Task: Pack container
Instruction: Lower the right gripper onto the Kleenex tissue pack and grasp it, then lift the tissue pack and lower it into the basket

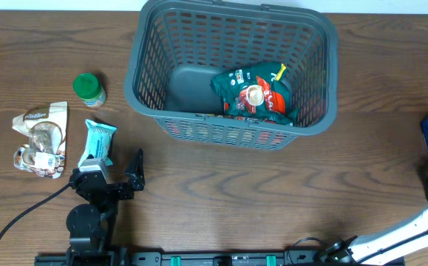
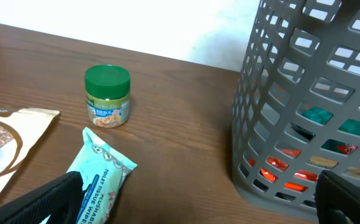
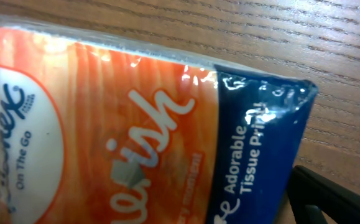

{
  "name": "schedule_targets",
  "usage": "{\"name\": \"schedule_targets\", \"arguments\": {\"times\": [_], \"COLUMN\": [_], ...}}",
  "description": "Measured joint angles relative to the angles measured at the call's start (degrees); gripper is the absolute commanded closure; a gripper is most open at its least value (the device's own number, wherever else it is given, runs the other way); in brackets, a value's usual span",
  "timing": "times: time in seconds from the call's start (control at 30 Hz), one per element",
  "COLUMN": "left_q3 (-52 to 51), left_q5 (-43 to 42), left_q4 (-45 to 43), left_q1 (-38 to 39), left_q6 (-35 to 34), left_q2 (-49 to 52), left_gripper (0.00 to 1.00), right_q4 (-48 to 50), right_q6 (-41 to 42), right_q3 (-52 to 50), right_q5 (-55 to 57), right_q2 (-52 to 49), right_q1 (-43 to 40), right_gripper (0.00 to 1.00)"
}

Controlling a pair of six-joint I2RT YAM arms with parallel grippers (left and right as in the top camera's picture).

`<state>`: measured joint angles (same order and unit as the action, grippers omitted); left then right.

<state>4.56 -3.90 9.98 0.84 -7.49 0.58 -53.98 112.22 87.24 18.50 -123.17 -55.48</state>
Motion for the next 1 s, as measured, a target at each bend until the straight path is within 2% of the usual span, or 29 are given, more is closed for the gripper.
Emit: {"name": "schedule_targets", "arguments": {"times": [0.03, 0.07, 0.1, 0.13, 0.57, 1.0], "left_q3": [0.0, 0.0, 0.0, 0.0, 0.0, 0.0], "left_q5": [0.0, 0.0, 0.0, 0.0, 0.0, 0.0], "left_q4": [0.0, 0.0, 0.0, 0.0, 0.0, 0.0], "left_q1": [0.0, 0.0, 0.0, 0.0, 0.0, 0.0], "left_q6": [0.0, 0.0, 0.0, 0.0, 0.0, 0.0], "left_q2": [0.0, 0.0, 0.0, 0.0, 0.0, 0.0], "left_gripper": [0.01, 0.01, 0.01, 0.01, 0.01, 0.01], "right_q4": [0.0, 0.0, 0.1, 0.1, -0.3, -0.3], "right_q6": [-0.1, -0.3, -0.3, -0.5, -4.2, -19.5], "right_q3": [0.0, 0.0, 0.0, 0.0, 0.7, 3.3], "right_q5": [0.0, -0.1, -0.2, -0.2, -0.8, -15.8], "right_q2": [0.0, 0.0, 0.0, 0.0, 0.5, 1.2], "right_q1": [0.0, 0.0, 0.0, 0.0, 0.0, -0.2], "right_gripper": [0.17, 0.47, 0.83, 0.99, 0.99, 0.99]}}
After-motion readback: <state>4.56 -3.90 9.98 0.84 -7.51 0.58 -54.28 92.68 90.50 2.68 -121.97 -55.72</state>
